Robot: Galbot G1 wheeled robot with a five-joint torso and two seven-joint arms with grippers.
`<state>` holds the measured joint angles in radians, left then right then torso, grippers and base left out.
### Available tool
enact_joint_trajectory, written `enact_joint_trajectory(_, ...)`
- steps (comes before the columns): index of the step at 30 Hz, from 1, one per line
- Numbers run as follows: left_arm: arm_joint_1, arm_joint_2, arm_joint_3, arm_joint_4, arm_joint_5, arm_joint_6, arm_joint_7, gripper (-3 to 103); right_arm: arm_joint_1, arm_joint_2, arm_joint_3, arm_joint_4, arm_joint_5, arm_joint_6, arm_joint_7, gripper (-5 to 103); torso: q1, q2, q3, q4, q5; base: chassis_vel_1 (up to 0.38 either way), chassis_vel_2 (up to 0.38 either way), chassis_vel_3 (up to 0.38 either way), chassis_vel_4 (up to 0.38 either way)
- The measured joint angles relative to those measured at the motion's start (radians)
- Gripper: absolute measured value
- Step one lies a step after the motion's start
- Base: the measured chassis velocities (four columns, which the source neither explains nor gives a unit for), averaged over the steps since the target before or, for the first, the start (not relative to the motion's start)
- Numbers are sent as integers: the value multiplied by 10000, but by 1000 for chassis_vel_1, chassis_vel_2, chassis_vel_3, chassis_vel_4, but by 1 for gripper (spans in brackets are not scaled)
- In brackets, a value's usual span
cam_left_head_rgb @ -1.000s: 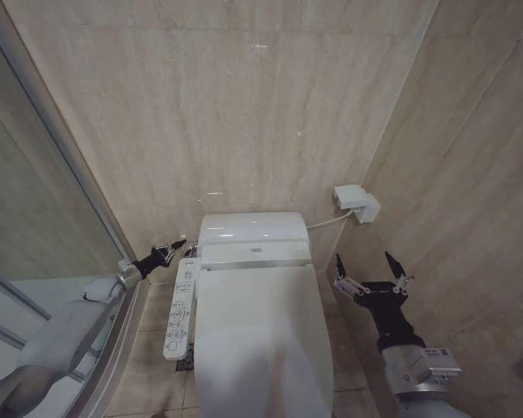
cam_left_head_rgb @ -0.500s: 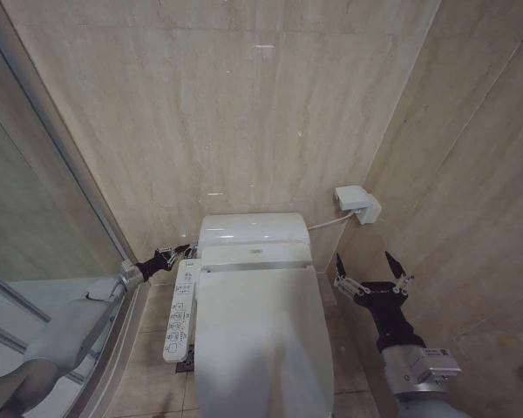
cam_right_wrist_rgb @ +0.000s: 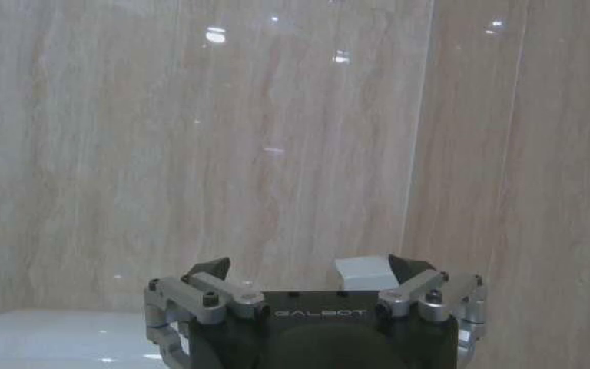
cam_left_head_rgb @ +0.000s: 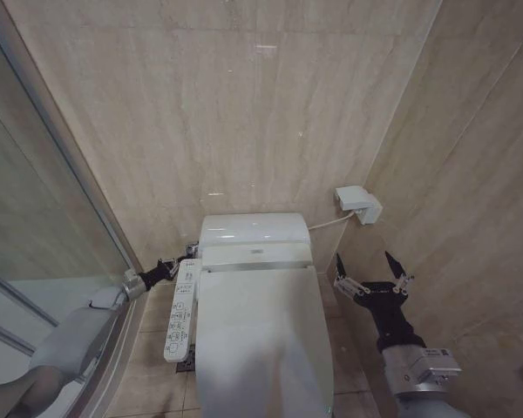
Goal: Open the toilet lid, clean the toilet bowl with a toilet brush, close the toilet lid, and flush.
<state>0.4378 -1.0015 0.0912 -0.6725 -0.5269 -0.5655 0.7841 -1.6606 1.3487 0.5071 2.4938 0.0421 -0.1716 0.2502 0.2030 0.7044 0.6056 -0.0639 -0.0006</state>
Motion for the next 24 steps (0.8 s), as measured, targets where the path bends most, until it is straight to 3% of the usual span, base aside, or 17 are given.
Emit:
enact_joint_trajectory(4,-1,-59,-71,165,65,-13,-9,0,0,0,0,0,0,0,0,100,0,0,0,-6,3,0,0,0,0)
enact_joint_trajectory(14,-244,-357,-210,908,12,-70,-442,0,0,-1,0,0,0,0,0,100,-2,0,-3,8,10,0,0,0,0)
enact_joint_trajectory(15,-249,-429,-216,967,-110,-54,-519,0,0,0,-1,0,1,0,-1,100,-1,0,-2,-7,4,0,0,0,0)
enact_joint_trajectory(17,-217,-472,-249,986,-177,-44,-568,0,0,0,-1,-1,0,0,0,100,0,0,-2,-11,0,0,0,0,0)
enact_joint_trajectory(22,224,-377,-579,238,-382,-31,-947,0,0,0,0,0,0,0,0,100,2,0,-1,-11,7,0,0,0,0)
enact_joint_trajectory(24,838,-180,-900,-930,-433,45,-1888,0,0,0,0,-1,0,0,0,100,5,-4,5,5,-3,0,0,0,0)
